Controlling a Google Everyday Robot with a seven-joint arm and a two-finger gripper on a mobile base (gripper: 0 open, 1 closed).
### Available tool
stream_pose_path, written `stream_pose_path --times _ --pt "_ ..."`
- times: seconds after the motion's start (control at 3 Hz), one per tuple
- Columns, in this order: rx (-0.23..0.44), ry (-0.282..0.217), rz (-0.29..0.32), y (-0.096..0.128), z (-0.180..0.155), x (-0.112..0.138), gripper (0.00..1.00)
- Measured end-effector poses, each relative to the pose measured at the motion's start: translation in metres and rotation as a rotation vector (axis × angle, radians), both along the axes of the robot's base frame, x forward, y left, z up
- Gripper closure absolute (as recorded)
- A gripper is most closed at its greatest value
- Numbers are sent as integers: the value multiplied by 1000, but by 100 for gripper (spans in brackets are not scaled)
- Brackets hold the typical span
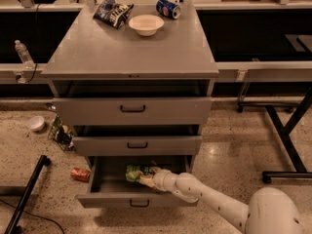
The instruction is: Place green rice chip bag into bottom drawer
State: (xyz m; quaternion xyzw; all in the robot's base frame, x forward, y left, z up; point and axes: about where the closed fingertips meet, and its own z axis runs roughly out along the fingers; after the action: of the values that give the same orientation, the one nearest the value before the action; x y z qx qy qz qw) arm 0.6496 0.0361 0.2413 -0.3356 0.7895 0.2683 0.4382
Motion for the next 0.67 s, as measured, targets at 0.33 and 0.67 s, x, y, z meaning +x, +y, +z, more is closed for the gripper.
stream_pose_path --times 0.33,0.67 --pt "-16 17 -43 -15 5 -6 0" --pt "-16 73 -151 -73 30 -40 0"
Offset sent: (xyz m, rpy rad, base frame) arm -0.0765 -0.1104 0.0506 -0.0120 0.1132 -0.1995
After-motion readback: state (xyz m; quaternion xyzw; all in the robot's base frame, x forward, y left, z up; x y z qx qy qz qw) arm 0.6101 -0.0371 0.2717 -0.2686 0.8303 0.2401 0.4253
